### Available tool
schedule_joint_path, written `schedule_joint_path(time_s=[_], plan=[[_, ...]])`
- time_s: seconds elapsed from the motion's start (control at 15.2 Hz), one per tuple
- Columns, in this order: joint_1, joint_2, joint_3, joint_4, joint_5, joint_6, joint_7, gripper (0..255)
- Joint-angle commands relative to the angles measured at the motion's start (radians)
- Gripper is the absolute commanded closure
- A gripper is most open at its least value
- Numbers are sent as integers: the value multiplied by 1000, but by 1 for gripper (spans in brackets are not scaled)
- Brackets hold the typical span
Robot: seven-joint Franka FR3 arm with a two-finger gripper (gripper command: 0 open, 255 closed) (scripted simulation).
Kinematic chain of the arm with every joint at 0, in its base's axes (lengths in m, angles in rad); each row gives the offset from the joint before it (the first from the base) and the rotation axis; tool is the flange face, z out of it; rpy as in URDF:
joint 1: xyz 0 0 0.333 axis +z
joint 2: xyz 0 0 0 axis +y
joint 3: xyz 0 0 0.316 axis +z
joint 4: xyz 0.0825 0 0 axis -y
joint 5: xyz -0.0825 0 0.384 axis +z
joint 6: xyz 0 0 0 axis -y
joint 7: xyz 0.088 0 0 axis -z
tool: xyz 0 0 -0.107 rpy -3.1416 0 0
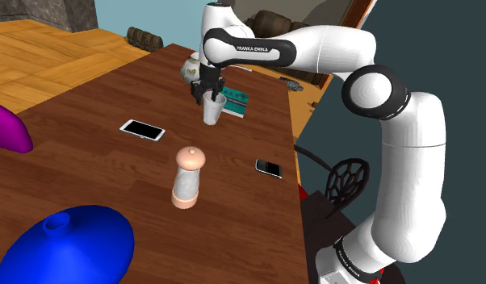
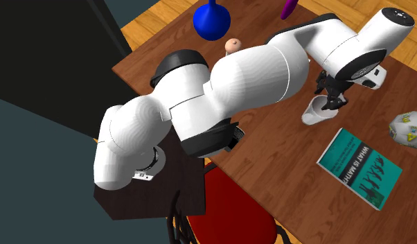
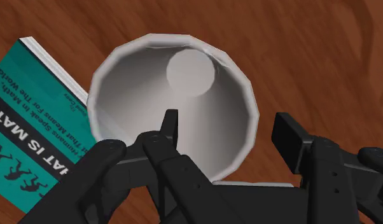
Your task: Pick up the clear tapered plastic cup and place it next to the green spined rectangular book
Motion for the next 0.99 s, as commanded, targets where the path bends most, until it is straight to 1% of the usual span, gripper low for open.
schedule_joint_path(time_s=[0.0,0.2,0.46,0.92], plan=[[0,0,0,0,0,0,0,0],[0,0,0,0,0,0,0,0],[19,-16,7,101,11,-114,-14,0],[19,-16,7,101,11,-114,-14,0]])
